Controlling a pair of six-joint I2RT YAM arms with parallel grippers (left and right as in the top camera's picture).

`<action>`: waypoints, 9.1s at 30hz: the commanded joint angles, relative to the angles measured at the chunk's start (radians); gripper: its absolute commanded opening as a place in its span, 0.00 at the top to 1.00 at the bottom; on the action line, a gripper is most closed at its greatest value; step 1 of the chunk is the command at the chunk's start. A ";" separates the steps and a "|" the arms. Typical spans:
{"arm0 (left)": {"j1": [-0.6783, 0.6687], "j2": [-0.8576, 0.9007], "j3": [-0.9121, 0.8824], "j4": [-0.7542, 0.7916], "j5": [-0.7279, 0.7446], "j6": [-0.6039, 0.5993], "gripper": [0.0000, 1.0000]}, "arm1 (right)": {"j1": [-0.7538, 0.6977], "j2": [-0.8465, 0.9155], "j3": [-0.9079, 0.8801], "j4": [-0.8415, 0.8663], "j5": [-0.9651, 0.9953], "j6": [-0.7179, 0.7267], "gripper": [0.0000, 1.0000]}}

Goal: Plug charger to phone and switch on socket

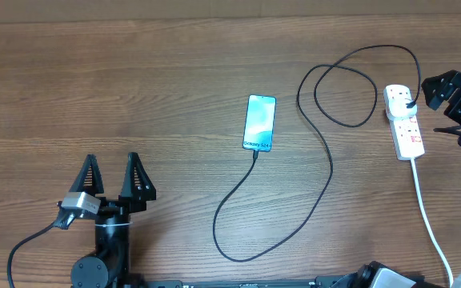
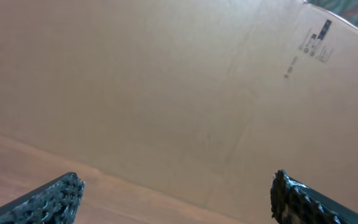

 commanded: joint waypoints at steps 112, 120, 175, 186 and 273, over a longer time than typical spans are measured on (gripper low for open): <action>0.071 -0.060 -0.073 -0.375 0.085 0.329 0.00 | 0.001 0.003 0.004 0.005 -0.003 -0.003 0.00; 0.071 -0.060 -0.073 -0.375 0.085 0.329 0.01 | 0.001 0.002 0.004 0.005 0.000 -0.003 0.00; 0.071 -0.060 -0.073 -0.375 0.085 0.329 0.00 | 0.446 -0.875 -1.396 1.389 0.026 -0.002 0.00; 0.071 -0.060 -0.073 -0.375 0.085 0.329 0.00 | 0.447 -0.992 -1.401 1.222 0.034 -0.002 0.00; 0.071 -0.060 -0.073 -0.375 0.085 0.329 0.00 | 0.522 -1.366 -1.529 1.045 0.220 -0.003 0.00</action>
